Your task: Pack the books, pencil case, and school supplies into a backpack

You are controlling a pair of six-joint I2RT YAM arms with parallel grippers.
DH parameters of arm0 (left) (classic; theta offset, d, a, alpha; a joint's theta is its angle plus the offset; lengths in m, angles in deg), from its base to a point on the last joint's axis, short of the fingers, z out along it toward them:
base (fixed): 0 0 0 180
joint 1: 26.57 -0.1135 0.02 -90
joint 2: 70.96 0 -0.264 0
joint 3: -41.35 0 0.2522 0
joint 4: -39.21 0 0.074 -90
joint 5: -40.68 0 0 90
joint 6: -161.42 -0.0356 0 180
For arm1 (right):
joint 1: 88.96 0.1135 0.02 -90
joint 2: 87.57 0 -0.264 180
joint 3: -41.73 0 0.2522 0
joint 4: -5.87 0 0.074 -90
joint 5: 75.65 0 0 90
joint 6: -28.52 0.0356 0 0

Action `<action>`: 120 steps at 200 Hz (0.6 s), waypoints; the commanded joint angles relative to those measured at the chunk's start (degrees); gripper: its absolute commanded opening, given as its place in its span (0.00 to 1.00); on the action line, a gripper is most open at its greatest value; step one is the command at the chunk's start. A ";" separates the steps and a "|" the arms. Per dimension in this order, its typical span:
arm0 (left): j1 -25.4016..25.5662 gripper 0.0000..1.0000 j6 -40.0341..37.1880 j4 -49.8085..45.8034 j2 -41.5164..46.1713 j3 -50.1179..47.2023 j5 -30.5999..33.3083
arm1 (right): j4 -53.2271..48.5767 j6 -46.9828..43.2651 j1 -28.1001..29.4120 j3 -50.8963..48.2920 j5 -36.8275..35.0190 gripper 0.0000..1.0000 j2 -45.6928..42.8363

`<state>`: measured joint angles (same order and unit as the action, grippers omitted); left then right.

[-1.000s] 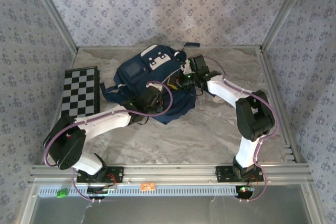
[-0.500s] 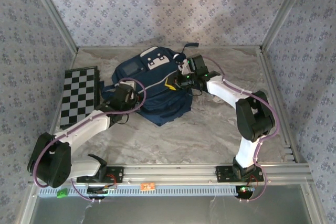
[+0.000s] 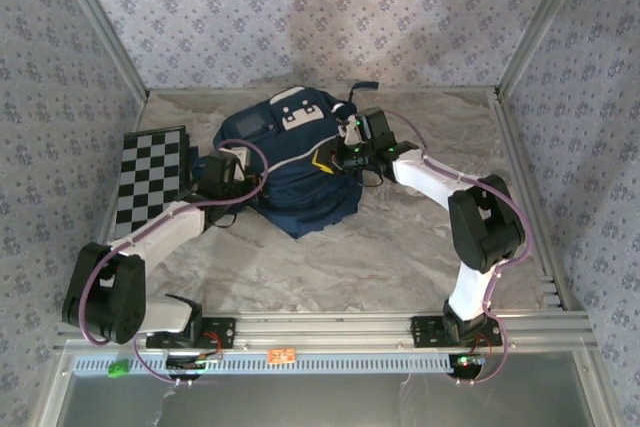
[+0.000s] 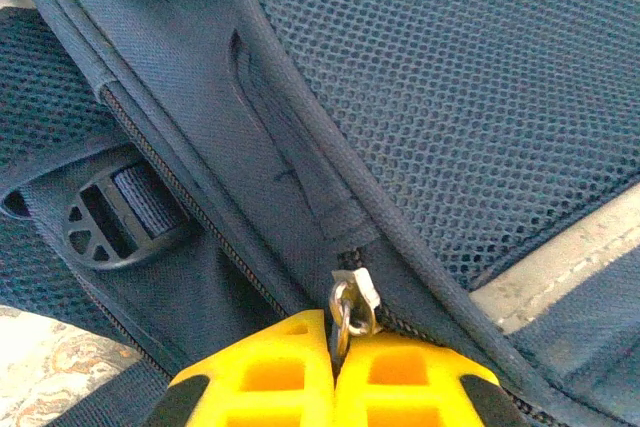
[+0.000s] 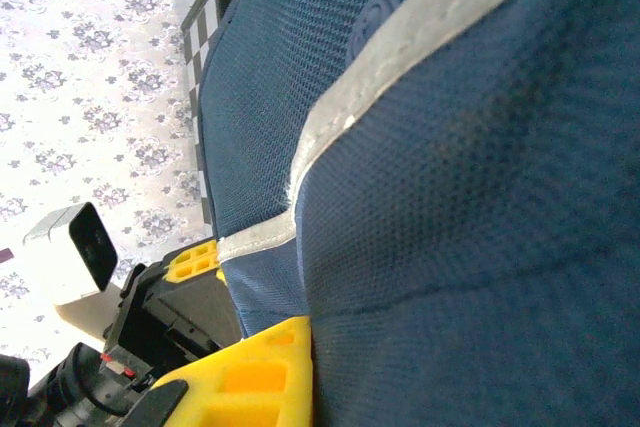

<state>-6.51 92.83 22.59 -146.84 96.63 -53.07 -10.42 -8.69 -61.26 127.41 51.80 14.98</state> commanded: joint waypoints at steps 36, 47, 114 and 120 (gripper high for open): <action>-6.86 0.00 1.31 0.28 -3.26 2.68 11.31 | -3.86 -0.74 -1.90 -0.73 -1.37 0.01 -2.71; -6.83 0.00 2.02 1.99 -2.24 1.32 8.00 | -4.25 -1.43 -1.87 -0.52 -1.39 0.09 -3.10; -5.47 0.47 4.80 -12.21 8.17 1.59 3.23 | -23.04 -15.94 -4.20 -2.70 -10.78 0.58 -14.09; -5.15 0.49 5.35 -13.66 9.04 1.67 2.99 | -24.22 -16.31 -4.98 -3.09 -12.17 0.61 -15.36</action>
<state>-12.52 96.30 16.10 -142.19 98.36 -50.75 -24.36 -17.78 -64.52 126.60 45.77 5.88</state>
